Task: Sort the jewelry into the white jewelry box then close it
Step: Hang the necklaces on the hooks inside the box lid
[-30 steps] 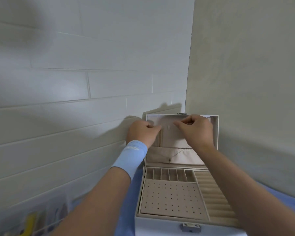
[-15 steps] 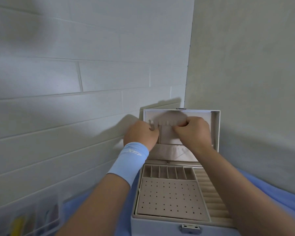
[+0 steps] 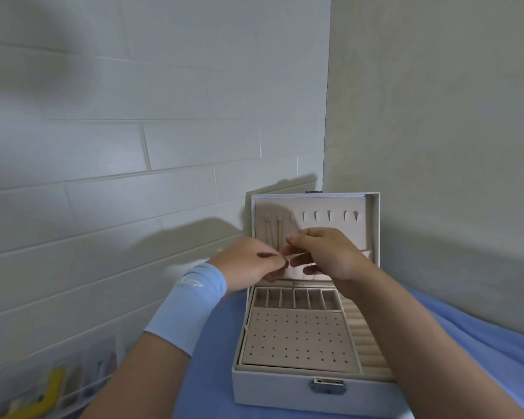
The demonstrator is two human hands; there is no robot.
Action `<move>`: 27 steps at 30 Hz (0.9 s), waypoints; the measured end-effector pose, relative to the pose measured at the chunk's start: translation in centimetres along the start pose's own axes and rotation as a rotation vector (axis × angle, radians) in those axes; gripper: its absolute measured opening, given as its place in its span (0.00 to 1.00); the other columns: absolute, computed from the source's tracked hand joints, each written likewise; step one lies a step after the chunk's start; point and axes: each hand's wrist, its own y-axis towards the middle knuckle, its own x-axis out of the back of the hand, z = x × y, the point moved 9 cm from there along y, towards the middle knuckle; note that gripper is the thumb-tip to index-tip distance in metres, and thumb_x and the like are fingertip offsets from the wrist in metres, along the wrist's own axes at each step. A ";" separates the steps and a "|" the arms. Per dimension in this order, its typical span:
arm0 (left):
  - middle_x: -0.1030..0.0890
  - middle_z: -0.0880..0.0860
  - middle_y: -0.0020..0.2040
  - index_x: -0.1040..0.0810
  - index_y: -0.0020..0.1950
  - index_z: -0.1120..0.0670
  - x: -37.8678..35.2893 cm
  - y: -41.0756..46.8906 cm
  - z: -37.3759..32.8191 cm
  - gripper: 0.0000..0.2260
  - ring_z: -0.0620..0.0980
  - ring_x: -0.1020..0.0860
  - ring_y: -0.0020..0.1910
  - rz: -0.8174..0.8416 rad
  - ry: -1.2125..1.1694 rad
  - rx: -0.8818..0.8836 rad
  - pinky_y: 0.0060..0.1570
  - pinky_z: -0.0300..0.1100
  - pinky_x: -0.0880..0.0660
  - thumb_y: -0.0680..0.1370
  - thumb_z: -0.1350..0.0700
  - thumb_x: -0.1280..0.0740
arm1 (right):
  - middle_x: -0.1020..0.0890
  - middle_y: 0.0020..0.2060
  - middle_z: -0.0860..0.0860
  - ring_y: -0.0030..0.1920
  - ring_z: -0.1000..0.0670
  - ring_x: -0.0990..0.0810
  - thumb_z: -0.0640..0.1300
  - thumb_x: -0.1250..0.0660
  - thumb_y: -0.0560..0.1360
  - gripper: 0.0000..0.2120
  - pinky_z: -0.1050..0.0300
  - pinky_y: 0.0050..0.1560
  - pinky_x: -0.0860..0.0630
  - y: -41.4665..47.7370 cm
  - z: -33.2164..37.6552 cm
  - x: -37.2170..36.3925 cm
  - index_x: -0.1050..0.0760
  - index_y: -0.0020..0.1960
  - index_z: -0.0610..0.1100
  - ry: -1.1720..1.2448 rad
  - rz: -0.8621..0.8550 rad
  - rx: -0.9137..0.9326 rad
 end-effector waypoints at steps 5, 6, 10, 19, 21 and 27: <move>0.16 0.49 0.44 0.18 0.57 0.49 -0.8 -0.1 -1.0 0.09 0.48 0.18 0.41 -0.173 -0.075 -0.004 0.38 0.40 0.26 0.79 0.51 0.34 | 0.14 0.35 0.48 0.32 0.57 0.21 0.41 0.32 0.79 0.09 0.69 0.36 0.24 -0.6 2.8 1.3 0.16 0.43 0.40 -0.165 -0.068 0.179; 0.15 0.49 0.45 0.18 0.57 0.50 -1.7 -0.1 -1.4 0.09 0.46 0.18 0.40 -0.140 -0.162 0.012 0.36 0.39 0.27 0.79 0.52 0.34 | 0.14 0.36 0.50 0.33 0.60 0.22 0.42 0.31 0.79 0.09 0.71 0.37 0.25 -0.6 3.2 1.5 0.15 0.43 0.41 -0.215 -0.079 0.206; 0.13 0.44 0.44 0.17 0.54 0.53 -3.1 0.0 -1.9 0.09 0.46 0.27 0.35 -0.055 -0.246 0.108 0.32 0.36 0.32 0.78 0.53 0.34 | 0.19 0.32 0.56 0.35 0.60 0.24 0.47 0.30 0.78 0.08 0.66 0.41 0.26 -0.7 3.6 2.7 0.14 0.46 0.46 -0.296 -0.146 0.257; 0.16 0.43 0.35 0.15 0.45 0.44 -0.3 0.6 -3.3 0.05 0.40 0.23 0.32 -0.216 -0.105 -0.053 0.37 0.34 0.27 0.77 0.51 0.30 | 0.22 0.31 0.51 0.26 0.52 0.30 0.41 0.33 0.75 0.10 0.60 0.27 0.34 -1.1 -0.3 0.0 0.17 0.52 0.38 -0.483 0.296 -0.005; 0.17 0.39 0.35 0.14 0.43 0.44 0.3 0.6 -3.8 0.06 0.37 0.22 0.34 -0.248 -0.082 -0.112 0.45 0.36 0.25 0.77 0.51 0.30 | 0.21 0.31 0.49 0.27 0.51 0.29 0.42 0.31 0.76 0.08 0.62 0.27 0.33 -0.8 -0.3 -0.5 0.17 0.47 0.37 -0.440 0.257 0.037; 0.24 0.54 0.34 0.23 0.38 0.56 2.3 1.2 -2.9 0.15 0.51 0.25 0.35 -0.363 0.329 -0.107 0.40 0.43 0.29 0.79 0.48 0.38 | 0.13 0.36 0.50 0.25 0.53 0.26 0.43 0.31 0.78 0.09 0.67 0.27 0.29 0.5 0.5 2.3 0.15 0.43 0.42 -0.449 -0.008 0.099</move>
